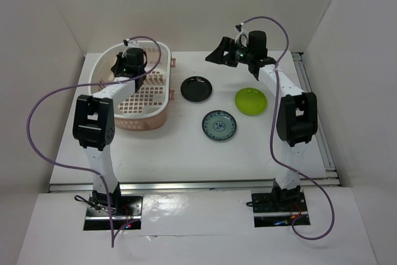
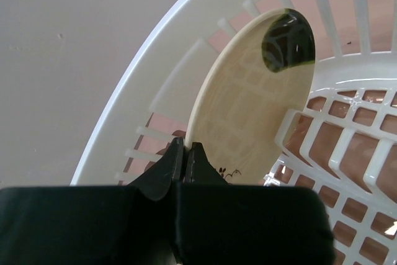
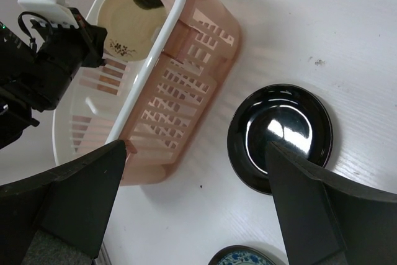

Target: Load the plates into the dish rack

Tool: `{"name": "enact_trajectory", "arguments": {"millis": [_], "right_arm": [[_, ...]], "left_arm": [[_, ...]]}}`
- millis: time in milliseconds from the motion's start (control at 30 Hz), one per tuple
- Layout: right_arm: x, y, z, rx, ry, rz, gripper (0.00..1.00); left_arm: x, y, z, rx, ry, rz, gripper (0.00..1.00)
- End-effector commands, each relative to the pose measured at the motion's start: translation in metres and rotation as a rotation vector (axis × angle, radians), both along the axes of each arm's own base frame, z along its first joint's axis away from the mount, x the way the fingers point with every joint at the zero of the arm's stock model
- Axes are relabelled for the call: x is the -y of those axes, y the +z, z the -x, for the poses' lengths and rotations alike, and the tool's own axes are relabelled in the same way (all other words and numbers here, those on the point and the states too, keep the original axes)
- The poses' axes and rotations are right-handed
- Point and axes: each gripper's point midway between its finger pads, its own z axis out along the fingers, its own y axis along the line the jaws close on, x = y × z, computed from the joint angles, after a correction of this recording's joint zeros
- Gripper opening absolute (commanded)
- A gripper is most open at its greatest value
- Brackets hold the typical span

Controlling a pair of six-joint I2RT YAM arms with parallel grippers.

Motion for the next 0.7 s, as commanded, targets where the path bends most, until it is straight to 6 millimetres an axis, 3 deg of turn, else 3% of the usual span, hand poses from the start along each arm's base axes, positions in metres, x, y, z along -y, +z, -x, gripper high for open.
{"name": "enact_trajectory", "arguments": {"millis": [0, 67, 433, 533, 667], "right_arm": [[-0.003, 0.017, -0.009, 0.063, 0.012, -0.027, 1.00], [-0.004, 0.019, -0.008, 0.071, 0.021, -0.031, 1.00], [-0.005, 0.021, -0.007, 0.073, 0.028, -0.041, 1.00], [-0.006, 0.023, -0.007, 0.073, 0.026, -0.048, 1.00], [-0.005, 0.019, -0.006, 0.063, 0.026, -0.047, 1.00]], "left_arm": [[-0.008, 0.016, -0.008, 0.079, 0.060, 0.049, 0.00], [-0.006, 0.016, -0.009, 0.086, 0.057, 0.064, 0.04], [-0.017, 0.004, -0.012, 0.062, 0.047, 0.139, 0.08], [-0.013, -0.006, -0.012, 0.032, 0.037, 0.161, 0.14], [-0.012, -0.004, -0.014, 0.037, 0.032, 0.172, 0.25]]}}
